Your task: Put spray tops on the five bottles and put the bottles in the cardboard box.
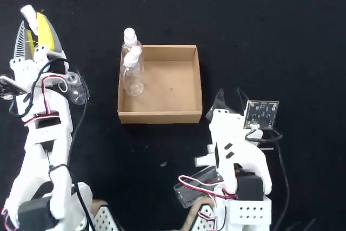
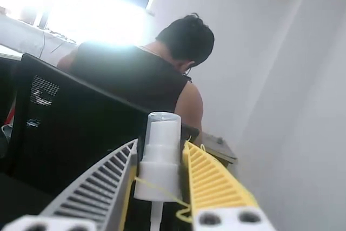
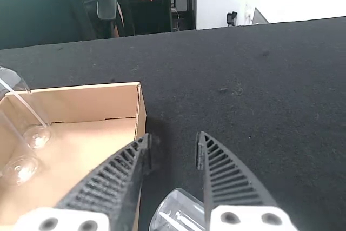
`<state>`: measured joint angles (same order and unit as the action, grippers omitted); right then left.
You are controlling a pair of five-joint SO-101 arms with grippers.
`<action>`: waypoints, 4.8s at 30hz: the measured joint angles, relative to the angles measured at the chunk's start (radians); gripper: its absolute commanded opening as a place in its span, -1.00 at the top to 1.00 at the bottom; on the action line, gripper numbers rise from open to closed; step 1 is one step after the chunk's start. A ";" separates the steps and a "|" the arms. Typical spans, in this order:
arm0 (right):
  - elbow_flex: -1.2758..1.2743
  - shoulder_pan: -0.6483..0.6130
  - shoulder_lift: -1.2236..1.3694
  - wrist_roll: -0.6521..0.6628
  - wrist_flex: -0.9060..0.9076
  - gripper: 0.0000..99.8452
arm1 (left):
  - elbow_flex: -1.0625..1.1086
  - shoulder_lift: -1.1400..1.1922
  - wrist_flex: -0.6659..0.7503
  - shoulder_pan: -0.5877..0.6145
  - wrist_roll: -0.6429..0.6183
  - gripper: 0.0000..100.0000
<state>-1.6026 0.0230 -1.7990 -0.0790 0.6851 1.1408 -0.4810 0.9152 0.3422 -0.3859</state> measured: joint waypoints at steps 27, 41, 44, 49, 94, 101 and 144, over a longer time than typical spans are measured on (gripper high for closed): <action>0.000 0.000 0.000 0.000 0.000 0.74 | -0.023 0.152 0.284 0.000 0.060 0.94; 0.000 -0.003 0.000 0.000 0.000 0.74 | -0.061 0.153 0.287 0.000 0.060 0.94; 0.000 -0.003 0.000 0.000 0.000 0.74 | -0.044 0.153 0.287 0.000 0.060 0.94; 0.000 -0.003 0.000 0.000 0.000 0.74 | -0.035 0.153 0.287 -0.026 0.060 0.94; 0.000 -0.003 0.000 0.000 0.000 0.74 | 0.064 0.153 0.287 -0.034 0.129 0.93; 0.000 -0.003 0.000 0.000 0.000 0.74 | 0.064 0.153 0.287 -0.034 0.138 0.68; 0.000 -0.005 0.000 0.000 0.000 0.74 | -1.229 0.707 -1.599 0.137 0.166 0.67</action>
<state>-1.6026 0.0184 -1.7990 -0.0790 0.6851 -0.0882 0.2263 -0.6836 0.4787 -0.2202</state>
